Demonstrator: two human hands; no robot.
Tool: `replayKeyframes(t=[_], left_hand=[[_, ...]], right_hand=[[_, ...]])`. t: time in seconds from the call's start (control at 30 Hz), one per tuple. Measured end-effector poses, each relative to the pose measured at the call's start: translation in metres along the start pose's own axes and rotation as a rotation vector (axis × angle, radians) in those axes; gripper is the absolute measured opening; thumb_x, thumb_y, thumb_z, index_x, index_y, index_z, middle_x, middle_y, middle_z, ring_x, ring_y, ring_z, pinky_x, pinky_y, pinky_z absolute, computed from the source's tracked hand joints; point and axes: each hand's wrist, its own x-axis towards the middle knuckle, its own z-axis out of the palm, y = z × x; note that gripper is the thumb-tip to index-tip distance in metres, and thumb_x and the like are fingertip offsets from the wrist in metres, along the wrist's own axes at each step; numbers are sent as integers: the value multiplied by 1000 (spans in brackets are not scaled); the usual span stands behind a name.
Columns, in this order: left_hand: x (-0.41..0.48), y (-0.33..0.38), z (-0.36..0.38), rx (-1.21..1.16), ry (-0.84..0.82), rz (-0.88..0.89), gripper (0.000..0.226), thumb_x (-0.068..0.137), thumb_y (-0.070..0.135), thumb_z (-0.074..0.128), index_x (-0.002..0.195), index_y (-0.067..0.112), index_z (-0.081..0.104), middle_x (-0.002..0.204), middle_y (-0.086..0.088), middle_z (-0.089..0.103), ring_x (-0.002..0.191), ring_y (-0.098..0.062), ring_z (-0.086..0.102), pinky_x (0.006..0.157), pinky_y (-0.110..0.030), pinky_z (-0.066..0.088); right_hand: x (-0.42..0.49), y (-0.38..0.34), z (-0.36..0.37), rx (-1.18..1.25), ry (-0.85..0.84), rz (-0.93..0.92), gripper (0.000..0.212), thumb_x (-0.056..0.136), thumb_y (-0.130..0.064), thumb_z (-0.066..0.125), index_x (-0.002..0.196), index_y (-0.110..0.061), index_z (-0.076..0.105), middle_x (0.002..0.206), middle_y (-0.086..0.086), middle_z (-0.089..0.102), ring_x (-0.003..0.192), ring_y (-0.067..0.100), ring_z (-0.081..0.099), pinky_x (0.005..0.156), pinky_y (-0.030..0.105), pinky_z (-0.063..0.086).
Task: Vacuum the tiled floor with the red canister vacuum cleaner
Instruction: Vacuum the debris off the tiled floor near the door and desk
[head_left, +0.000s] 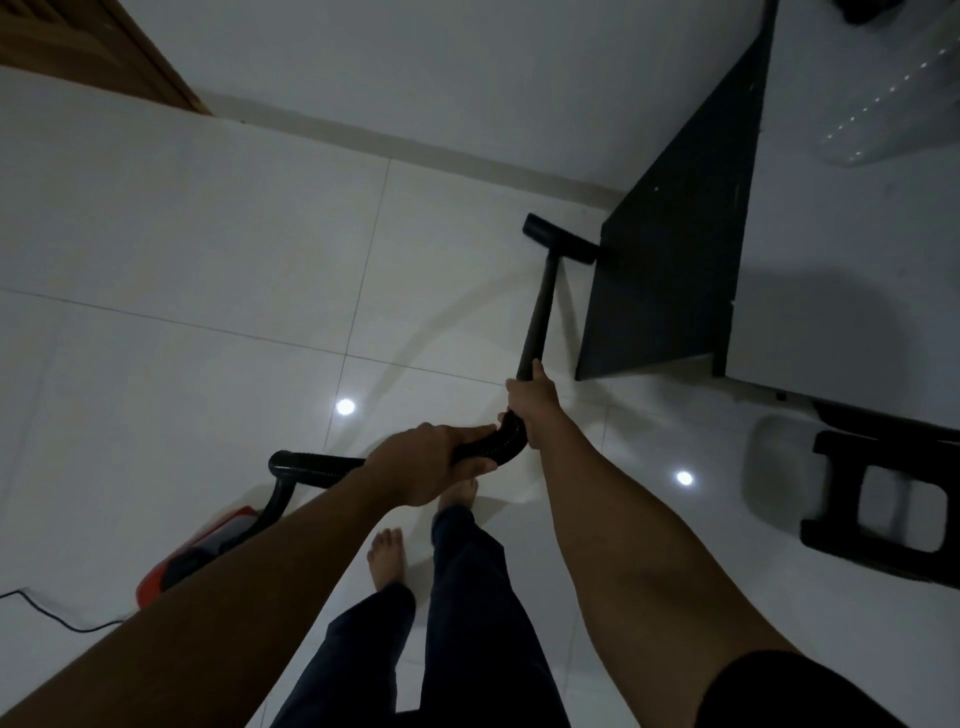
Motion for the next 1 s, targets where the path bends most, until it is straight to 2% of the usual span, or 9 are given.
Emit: replayKeyframes(t=[0.1,0.2,0.3,0.37,0.43,0.53,0.67,0.8,1.0], left_hand=[[30,23,-4,-70,-42,-5,60,99,57,45,154,40,28,100,1,66,81,-13,58,85,-33,49],[51,40,-1,-136,-64,2,60,99,57,45,154,40,27,97,5,61,83,-13,59,80,-30,45],[67,50,2,-168,-88,-20,62,98,59,44,155,40,26,104,0,65,92,-17,63,88,-34,50],[73,53,2,-162,-85,-34,62,98,59,44,155,40,25,112,-3,67,93,-17,63,91,-35,50],[78,53,3,-166,-54,-38,63,97,62,44,154,42,25,109,0,68,90,-15,63,90,-36,52],[84,49,4,-167,-32,-35,66,94,65,47,153,43,26,107,3,70,90,-14,67,92,-40,54],[81,41,6,-179,-16,-38,73,89,67,54,153,44,25,112,2,71,93,-15,67,93,-40,54],[62,27,3,-202,23,-34,71,90,63,57,152,44,29,101,5,71,85,-10,67,88,-36,56],[12,5,11,-178,-30,-24,68,90,59,58,151,42,33,103,6,70,83,-8,63,89,-33,52]], right_hand=[[18,-23,-23,-112,6,-25,74,95,-15,50,152,-46,14,127,7,54,75,27,64,68,43,62],[33,-32,-43,-220,12,-51,74,94,-19,50,152,-47,13,128,5,53,79,27,66,70,42,61],[48,-38,-55,-286,14,-73,76,92,-20,51,151,-48,13,132,4,51,91,29,64,77,46,60],[51,-45,-59,-247,-2,-59,74,95,-17,51,151,-48,14,127,0,48,82,26,62,71,42,61],[57,-52,-63,-214,-31,-41,74,97,-15,51,152,-48,15,122,0,46,73,24,61,64,37,61],[62,-57,-65,-215,-39,-31,75,96,-13,53,152,-48,15,127,3,47,75,25,60,59,35,60],[54,-63,-58,-235,-22,-33,77,95,-11,50,152,-47,14,131,5,48,74,27,63,65,42,62],[44,-60,-39,-328,-26,-48,82,91,-11,49,152,-47,9,136,8,49,93,33,66,77,50,60],[1,-22,-12,-247,-22,-3,77,96,-9,45,152,-47,9,132,10,50,73,28,65,71,48,61]])
